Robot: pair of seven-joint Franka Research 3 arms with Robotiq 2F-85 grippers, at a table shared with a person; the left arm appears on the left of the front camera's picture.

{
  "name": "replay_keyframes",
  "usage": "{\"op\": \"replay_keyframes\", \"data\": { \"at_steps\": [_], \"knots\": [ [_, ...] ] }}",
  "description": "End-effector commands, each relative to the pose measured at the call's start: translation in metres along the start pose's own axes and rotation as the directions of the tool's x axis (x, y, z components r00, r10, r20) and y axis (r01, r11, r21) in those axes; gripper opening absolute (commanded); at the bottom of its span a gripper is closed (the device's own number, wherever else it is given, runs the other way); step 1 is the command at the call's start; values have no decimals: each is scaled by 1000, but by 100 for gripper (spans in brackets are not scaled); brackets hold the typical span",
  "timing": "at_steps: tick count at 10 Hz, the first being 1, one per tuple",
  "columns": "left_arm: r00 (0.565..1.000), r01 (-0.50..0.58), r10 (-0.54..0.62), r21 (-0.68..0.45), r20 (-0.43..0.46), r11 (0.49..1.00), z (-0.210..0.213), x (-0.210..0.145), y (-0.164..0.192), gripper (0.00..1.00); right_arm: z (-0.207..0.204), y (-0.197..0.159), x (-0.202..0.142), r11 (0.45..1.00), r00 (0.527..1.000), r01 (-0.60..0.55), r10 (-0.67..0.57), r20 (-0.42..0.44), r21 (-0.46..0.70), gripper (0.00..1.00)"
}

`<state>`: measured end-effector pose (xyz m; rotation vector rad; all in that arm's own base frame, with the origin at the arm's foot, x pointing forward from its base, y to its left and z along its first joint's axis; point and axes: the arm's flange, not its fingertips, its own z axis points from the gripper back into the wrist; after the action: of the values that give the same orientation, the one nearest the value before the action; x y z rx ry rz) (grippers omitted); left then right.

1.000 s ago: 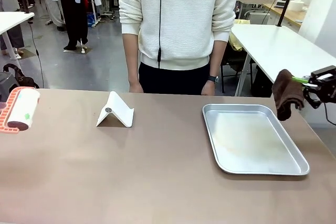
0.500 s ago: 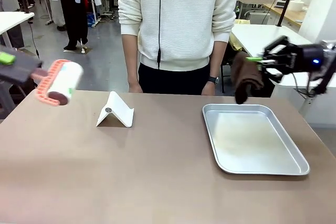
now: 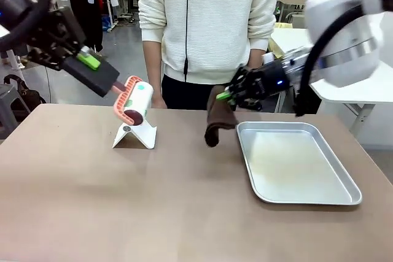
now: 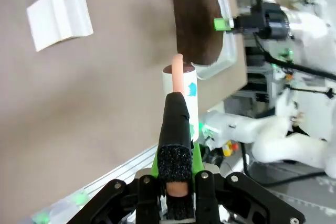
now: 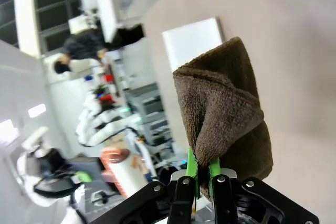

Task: Clean the surface of the table.
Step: Return the Lint Roller and towel to their original positions.

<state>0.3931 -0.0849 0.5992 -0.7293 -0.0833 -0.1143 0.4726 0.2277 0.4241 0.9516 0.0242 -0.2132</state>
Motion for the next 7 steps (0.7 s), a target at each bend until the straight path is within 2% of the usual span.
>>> {"op": "replay_keyframes", "data": {
  "at_steps": [1,3,4,5,7],
  "knots": [
    [994,-107,107,92,8,990,-14,29,-7,22,-23,7,12,991,999,-16,11,-36,-137,9],
    [986,-154,144,127,83,980,-49,56,-4,22,-52,-1,21,973,996,-26,6,-89,-230,9],
    [985,-167,161,129,57,977,-63,67,4,22,-61,-7,27,963,998,-1,-16,-59,-268,9],
    [986,-166,163,136,35,977,-71,74,10,22,-68,-13,32,958,997,21,-43,-71,-287,9],
    [983,-179,173,130,58,975,-76,83,19,22,-75,-20,47,956,994,67,-88,-62,-286,9]
  ]
}}
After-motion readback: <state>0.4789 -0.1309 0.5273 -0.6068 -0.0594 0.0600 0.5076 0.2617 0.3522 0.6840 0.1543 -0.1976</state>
